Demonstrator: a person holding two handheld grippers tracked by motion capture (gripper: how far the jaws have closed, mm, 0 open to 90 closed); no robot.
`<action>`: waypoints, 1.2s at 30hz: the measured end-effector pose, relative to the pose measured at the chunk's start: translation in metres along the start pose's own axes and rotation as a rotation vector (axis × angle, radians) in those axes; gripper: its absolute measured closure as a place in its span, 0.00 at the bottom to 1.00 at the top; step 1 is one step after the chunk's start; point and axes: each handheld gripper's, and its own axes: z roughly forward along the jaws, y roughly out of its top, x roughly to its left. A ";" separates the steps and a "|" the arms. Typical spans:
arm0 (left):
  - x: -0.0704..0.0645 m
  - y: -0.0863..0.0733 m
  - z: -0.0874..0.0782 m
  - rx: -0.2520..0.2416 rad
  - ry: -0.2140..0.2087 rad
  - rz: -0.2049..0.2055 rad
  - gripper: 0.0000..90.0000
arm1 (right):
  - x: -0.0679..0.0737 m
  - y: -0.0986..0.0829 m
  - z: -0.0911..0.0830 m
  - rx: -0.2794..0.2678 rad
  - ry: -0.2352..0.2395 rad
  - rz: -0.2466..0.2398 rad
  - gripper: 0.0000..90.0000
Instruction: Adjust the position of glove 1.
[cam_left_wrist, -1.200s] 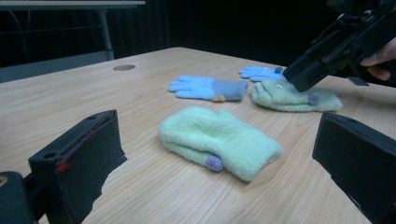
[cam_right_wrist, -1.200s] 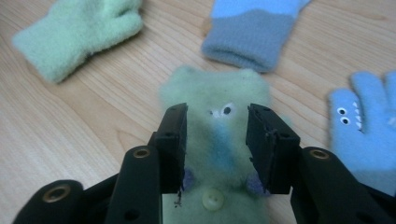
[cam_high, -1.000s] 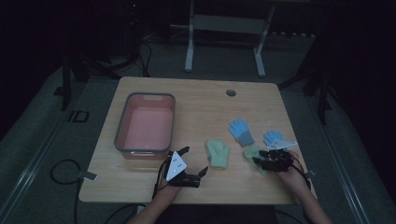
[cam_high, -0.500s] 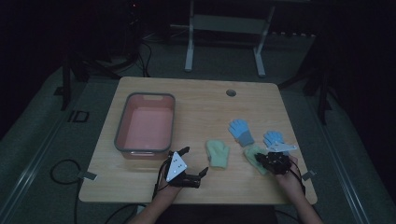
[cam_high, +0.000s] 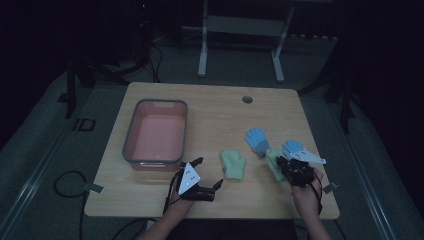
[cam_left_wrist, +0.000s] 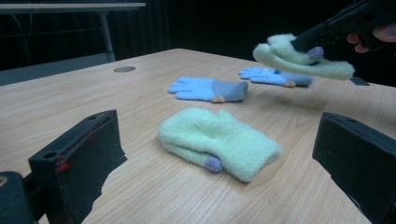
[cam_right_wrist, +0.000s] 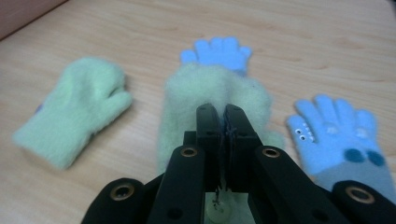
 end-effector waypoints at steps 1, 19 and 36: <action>0.000 0.000 0.000 0.000 0.000 0.000 0.01 | 0.000 0.000 0.000 0.000 0.000 0.000 0.96; 0.000 0.000 0.000 -0.002 -0.009 -0.002 0.01 | 0.005 -0.021 0.044 0.110 -0.114 0.187 0.90; 0.000 0.000 0.000 0.001 -0.016 -0.005 0.01 | -0.013 -0.014 0.035 0.095 0.017 0.103 0.72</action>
